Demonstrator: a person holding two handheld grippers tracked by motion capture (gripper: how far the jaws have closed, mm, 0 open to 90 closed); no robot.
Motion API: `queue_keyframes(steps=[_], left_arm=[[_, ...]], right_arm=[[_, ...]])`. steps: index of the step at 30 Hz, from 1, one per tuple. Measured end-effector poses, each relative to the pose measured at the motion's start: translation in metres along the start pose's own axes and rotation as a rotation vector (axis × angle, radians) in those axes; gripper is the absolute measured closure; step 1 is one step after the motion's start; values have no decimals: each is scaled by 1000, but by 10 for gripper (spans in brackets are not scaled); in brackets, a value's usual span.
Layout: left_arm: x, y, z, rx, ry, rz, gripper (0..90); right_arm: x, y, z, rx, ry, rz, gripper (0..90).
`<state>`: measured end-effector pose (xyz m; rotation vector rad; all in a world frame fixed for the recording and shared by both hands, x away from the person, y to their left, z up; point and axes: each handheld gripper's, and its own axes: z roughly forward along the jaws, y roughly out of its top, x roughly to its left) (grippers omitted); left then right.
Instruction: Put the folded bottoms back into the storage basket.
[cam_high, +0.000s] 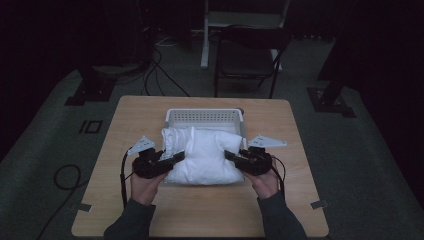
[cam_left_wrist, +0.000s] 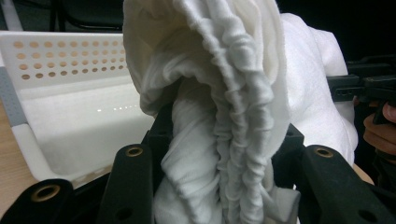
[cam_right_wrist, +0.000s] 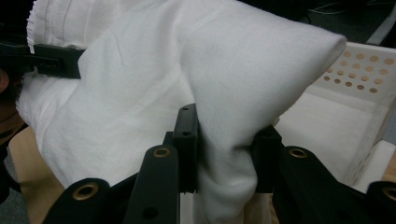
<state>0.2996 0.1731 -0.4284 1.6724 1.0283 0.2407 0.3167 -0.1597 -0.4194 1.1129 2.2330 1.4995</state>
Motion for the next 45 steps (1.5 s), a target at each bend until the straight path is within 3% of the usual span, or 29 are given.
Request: queue_keyframes(steps=[37,45], left_arm=[[15,24,-2,-55,43,-31,552],[19,25,3,-59,56,-40,551]], right_arm=[[-7,35,21,-38,-2,20,705],[-9,40,27,-31,-25,15,705]])
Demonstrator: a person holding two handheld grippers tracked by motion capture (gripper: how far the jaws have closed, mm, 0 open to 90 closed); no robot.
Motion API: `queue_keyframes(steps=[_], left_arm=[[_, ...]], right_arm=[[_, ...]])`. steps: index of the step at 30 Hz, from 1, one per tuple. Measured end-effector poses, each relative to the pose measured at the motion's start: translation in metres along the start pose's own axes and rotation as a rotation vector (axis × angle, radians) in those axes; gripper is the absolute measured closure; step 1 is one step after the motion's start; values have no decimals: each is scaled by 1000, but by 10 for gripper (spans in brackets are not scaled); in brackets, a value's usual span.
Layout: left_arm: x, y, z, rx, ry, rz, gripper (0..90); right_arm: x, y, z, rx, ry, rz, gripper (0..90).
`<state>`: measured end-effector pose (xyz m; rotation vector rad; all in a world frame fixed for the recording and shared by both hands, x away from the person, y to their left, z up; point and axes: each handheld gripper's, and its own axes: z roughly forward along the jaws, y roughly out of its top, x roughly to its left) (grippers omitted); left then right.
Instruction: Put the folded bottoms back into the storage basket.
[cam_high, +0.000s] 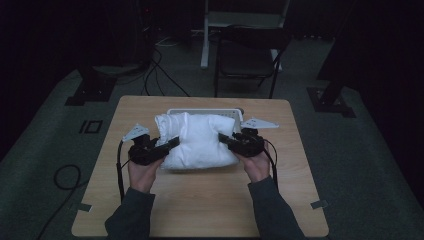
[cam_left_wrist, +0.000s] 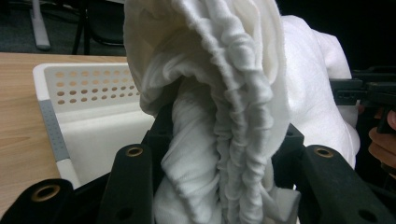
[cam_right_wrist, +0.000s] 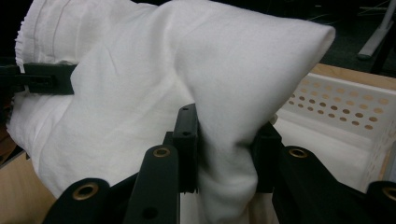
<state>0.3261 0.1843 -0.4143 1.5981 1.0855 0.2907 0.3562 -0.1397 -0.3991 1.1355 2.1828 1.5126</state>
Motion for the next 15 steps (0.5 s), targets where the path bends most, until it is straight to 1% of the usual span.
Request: queue_keyframes(steps=[10,15], left_arm=[[5,5,7,-10,8,-6,552],[7,8,9,-8,18,0,552]], right_arm=[[-5,7,6,-5,-14,-6,704],[-9,7,10,-7,-8,9,704]])
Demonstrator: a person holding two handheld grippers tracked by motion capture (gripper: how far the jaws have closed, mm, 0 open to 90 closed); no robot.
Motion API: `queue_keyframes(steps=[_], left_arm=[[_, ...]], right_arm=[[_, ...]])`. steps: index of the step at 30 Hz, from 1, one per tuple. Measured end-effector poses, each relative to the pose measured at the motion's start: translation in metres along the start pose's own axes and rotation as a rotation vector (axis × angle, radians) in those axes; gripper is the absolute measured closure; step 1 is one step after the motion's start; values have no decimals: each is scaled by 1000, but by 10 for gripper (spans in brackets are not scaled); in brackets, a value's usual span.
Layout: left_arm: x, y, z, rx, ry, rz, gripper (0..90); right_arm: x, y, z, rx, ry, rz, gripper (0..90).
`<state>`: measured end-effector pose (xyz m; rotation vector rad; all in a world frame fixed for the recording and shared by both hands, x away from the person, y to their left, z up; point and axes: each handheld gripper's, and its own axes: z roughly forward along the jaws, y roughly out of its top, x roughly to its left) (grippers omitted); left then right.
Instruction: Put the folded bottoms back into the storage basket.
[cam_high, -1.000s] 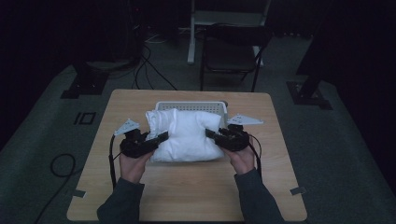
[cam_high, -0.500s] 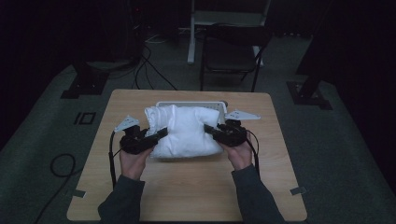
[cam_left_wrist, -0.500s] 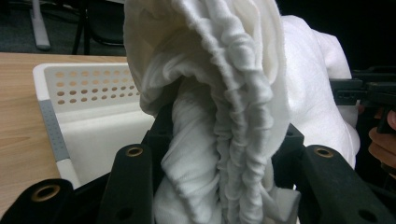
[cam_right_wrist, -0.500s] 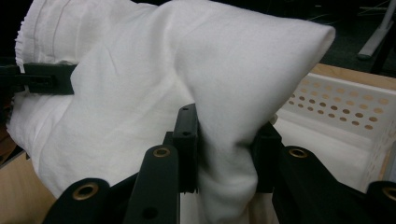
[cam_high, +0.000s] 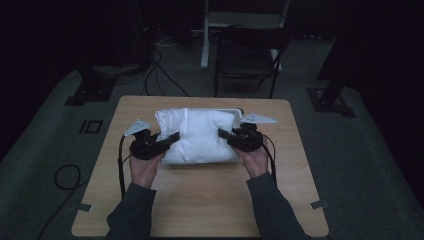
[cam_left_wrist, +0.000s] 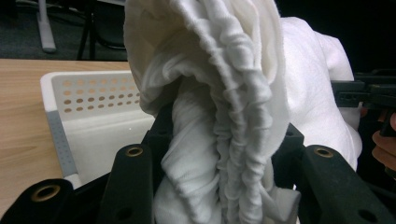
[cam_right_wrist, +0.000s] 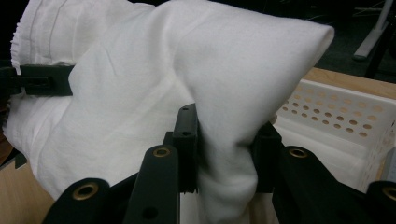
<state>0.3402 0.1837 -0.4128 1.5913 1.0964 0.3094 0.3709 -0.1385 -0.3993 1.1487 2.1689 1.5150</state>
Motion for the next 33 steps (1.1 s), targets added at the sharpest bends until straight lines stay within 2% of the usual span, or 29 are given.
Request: queue_keyframes(steps=[24,33], left_arm=[[5,13,21,10,20,19,552],[10,16,29,15,29,8,551]], right_arm=[[-16,7,10,-4,-37,23,703],[-20,10,15,2,-51,28,703]])
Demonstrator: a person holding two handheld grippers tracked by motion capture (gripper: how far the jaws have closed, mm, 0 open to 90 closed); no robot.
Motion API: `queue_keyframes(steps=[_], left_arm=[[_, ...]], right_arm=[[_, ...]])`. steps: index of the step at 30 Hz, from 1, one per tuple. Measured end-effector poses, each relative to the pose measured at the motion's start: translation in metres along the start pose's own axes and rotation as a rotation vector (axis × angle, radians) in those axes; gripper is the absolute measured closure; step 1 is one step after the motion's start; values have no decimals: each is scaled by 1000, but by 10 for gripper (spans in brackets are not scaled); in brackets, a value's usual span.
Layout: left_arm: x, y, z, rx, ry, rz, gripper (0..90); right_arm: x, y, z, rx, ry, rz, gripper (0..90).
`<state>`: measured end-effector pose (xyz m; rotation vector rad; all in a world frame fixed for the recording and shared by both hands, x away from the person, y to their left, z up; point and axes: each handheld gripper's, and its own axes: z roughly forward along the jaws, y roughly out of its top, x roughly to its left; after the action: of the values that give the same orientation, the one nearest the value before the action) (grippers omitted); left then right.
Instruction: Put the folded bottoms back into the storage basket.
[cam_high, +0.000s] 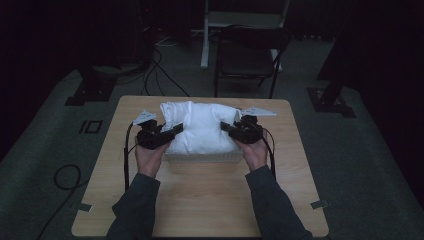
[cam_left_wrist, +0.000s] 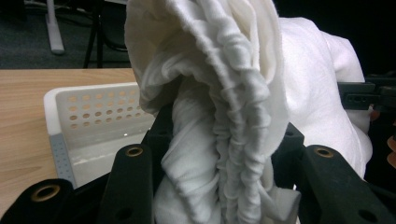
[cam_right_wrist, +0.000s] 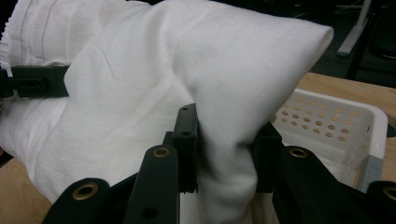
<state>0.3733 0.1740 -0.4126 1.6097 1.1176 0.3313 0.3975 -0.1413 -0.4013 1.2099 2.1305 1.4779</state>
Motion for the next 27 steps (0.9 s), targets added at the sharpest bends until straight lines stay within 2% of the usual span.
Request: queue_keyframes(steps=[27], left_arm=[[6,6,21,26,16,-17,551]], right_arm=[[-13,4,13,33,-45,2,704]])
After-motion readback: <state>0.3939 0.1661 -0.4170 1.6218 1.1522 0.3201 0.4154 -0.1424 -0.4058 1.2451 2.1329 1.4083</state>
